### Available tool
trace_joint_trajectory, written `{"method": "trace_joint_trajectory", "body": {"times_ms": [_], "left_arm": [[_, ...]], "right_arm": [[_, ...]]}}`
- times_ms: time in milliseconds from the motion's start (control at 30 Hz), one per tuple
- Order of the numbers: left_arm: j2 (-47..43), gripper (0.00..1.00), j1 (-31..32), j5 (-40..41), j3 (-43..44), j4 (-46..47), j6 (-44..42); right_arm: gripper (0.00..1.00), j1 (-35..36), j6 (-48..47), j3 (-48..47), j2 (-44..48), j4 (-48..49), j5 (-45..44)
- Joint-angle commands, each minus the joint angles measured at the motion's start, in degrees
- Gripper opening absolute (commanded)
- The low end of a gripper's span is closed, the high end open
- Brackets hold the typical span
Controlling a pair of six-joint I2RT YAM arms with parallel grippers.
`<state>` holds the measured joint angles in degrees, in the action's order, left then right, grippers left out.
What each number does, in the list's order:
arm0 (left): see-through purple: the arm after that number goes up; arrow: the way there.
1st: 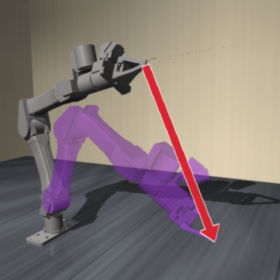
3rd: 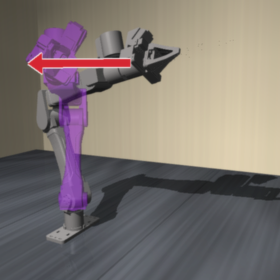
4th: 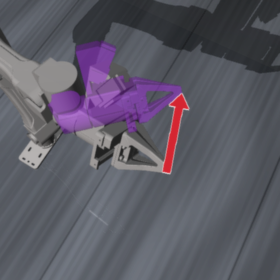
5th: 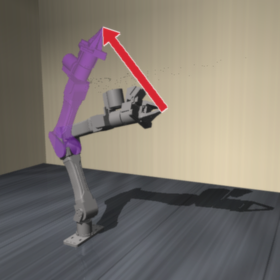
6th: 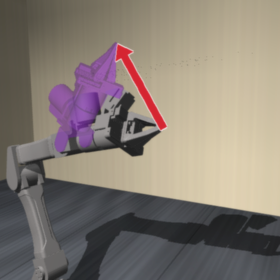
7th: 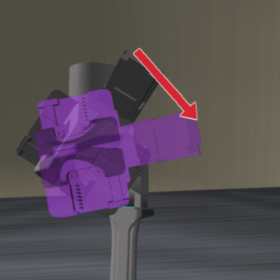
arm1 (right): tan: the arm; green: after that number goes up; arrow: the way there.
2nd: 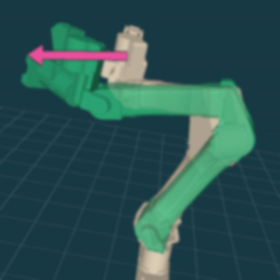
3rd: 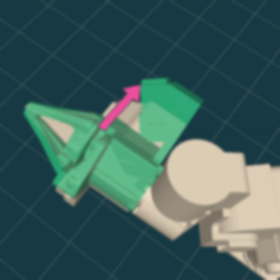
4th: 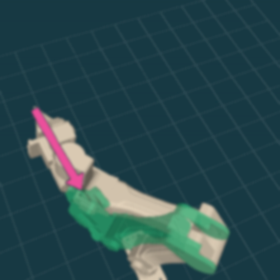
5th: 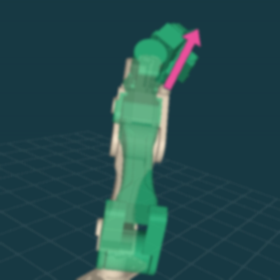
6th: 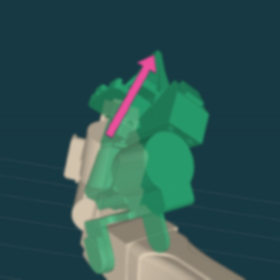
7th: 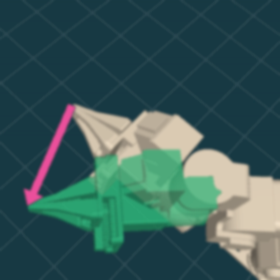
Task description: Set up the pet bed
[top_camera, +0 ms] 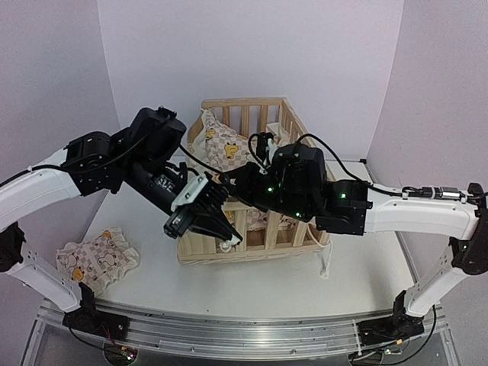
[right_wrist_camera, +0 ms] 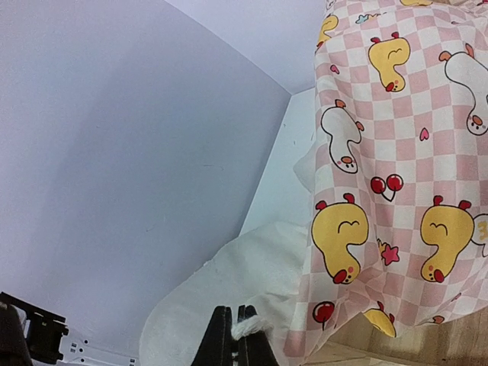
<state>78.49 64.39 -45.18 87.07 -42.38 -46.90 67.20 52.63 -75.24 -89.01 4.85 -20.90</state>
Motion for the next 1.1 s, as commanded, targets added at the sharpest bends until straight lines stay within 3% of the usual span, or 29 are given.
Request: {"method": "trace_joint_trajectory", "body": {"times_ms": [0,233,433,633,800,933,1067], "left_arm": [[1.3,0.0,4.1,11.7,-1.4,6.1,-3.5],[3.0,0.01,4.4,26.3,-4.2,13.0,-4.8],[2.7,0.43,4.4,26.9,-4.0,11.1,-5.0],[1.6,0.58,4.4,25.2,1.2,7.6,-4.5],[-2.1,0.6,3.3,25.6,1.8,6.0,-3.2],[-6.7,0.58,-3.0,24.2,-2.2,8.8,-2.9],[-7.5,0.45,-7.2,26.5,-2.0,9.4,-0.3]], "right_arm": [[0.0,-3.6,-1.0,0.0,-1.3,0.4,-6.9],[0.0,-3.6,-2.2,1.0,0.3,0.4,-4.6],[0.0,-3.6,-2.4,2.1,1.7,0.4,-4.6],[0.0,-3.7,-2.4,3.5,2.4,0.4,-3.8],[0.0,-3.6,-2.9,5.0,3.6,0.4,-3.3],[0.0,-3.7,-4.9,4.9,4.5,0.4,-1.9],[0.0,-3.6,-6.5,4.9,5.8,0.4,0.3]]}}
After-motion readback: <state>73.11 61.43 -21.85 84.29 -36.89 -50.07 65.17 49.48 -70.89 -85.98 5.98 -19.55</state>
